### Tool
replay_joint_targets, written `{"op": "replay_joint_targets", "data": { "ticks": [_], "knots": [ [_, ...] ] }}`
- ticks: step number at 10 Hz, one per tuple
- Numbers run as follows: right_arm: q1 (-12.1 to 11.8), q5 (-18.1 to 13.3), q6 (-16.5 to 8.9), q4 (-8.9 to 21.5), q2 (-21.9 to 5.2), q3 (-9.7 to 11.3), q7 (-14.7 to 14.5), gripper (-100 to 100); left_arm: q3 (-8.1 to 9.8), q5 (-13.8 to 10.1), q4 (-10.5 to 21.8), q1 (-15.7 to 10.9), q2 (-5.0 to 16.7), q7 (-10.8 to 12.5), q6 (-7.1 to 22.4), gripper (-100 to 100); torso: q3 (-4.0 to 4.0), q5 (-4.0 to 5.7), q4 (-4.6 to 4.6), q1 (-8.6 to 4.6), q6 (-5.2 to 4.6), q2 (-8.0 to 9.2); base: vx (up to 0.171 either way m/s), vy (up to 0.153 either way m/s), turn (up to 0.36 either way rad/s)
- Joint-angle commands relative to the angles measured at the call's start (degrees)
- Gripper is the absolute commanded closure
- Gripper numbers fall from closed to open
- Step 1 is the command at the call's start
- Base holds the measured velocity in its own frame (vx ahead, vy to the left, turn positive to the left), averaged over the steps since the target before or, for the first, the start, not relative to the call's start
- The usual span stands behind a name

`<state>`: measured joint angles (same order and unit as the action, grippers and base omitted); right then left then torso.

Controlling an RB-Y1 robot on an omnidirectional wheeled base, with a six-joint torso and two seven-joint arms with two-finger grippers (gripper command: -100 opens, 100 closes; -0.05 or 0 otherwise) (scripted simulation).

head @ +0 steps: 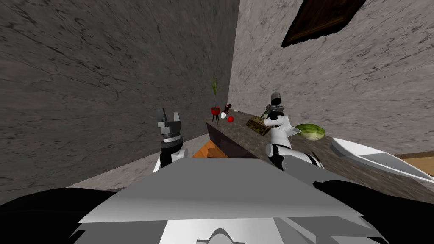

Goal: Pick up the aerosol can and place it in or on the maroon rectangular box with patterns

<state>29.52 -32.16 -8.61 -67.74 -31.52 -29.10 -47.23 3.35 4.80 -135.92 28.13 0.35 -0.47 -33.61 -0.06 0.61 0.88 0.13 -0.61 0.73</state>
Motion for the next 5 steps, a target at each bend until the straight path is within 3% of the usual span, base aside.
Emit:
{"op": "replay_joint_targets", "data": {
  "ticks": [1, 5],
  "knots": [
    [0.00, 0.00, 0.00, 0.00, 0.00, 0.00, 0.00, -100, 0.00, 0.00, 0.00, 0.00, 0.00, 0.00, 0.00, 0, 0.00, 0.00, 0.00, 0.00, 0.00, 0.00, 0.009, -0.007, -0.002],
    [-0.01, 0.01, 0.00, -0.01, 0.01, 0.01, 0.01, -100, 0.00, 0.00, 0.00, -0.01, 0.00, 0.00, 0.00, 0, 0.16, -0.04, -0.07, 0.15, -0.01, 0.25, 0.000, 0.000, 0.000]
  ]
}}
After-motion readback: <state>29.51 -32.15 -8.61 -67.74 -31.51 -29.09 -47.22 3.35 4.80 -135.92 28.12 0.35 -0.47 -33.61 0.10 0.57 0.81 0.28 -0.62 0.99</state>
